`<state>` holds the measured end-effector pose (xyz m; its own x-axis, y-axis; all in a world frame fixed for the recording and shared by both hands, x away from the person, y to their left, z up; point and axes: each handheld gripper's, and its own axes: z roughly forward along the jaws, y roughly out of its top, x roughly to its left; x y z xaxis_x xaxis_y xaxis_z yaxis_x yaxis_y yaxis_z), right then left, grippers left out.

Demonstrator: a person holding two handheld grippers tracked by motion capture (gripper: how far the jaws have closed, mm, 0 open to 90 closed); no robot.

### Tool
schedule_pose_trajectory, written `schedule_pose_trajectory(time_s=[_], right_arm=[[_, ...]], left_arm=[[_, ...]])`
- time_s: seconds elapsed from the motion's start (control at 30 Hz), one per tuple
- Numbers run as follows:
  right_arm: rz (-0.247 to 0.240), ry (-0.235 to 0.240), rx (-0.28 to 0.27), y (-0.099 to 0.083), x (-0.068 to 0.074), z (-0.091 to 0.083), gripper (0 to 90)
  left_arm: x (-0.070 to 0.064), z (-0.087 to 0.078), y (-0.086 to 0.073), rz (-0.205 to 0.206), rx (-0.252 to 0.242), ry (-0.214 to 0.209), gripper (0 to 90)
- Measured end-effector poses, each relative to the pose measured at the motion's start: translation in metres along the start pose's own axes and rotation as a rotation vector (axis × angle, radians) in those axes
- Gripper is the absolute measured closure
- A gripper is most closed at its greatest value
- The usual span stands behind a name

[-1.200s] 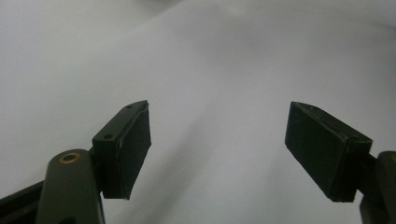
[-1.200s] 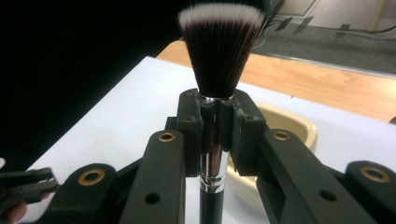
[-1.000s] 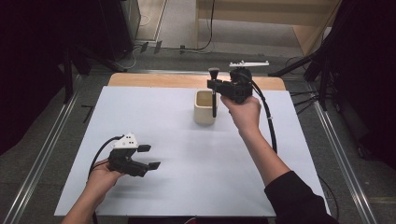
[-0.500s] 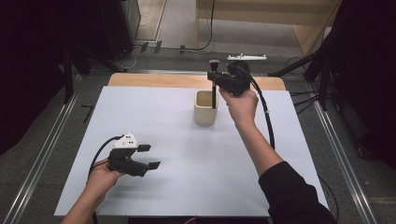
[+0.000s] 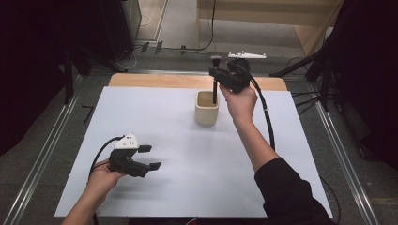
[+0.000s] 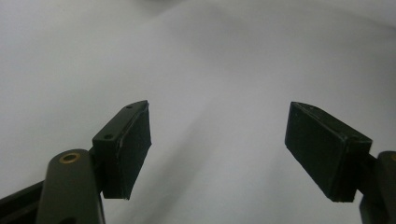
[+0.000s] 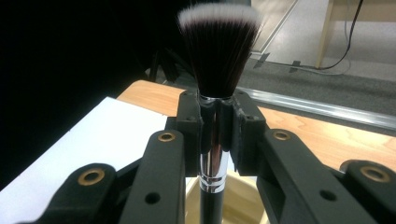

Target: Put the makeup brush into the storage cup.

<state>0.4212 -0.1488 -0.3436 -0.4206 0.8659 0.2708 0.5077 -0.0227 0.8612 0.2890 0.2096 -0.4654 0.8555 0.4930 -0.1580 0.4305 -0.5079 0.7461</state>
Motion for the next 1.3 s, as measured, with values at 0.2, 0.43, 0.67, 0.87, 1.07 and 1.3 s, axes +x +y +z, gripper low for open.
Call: schedule_pose_trajectory(time_s=[0.2,0.43,0.67,0.87,1.07,1.3], right_arm=[[-0.011,-0.027,-0.029,-0.001,-0.003,0.005,78.0],[-0.015,-0.023,-0.064,-0.004,0.000,0.014,77.9],[-0.036,-0.039,-0.105,-0.010,0.002,0.024,77.8],[-0.066,-0.049,-0.116,-0.013,0.006,0.028,77.8],[-0.073,-0.047,-0.110,-0.018,0.006,0.033,77.8],[-0.053,-0.038,-0.109,-0.025,0.003,0.035,77.8]], left_arm=[[0.000,-0.001,0.000,-0.005,-0.004,0.007,23.2],[0.000,0.000,0.000,-0.002,-0.003,0.003,23.2],[0.000,-0.001,0.000,-0.003,-0.004,0.007,23.3],[0.001,-0.001,0.000,-0.004,-0.009,0.005,23.3],[0.000,-0.001,0.000,-0.002,-0.009,-0.001,23.4],[0.001,0.000,0.000,0.000,-0.005,-0.001,23.3]])
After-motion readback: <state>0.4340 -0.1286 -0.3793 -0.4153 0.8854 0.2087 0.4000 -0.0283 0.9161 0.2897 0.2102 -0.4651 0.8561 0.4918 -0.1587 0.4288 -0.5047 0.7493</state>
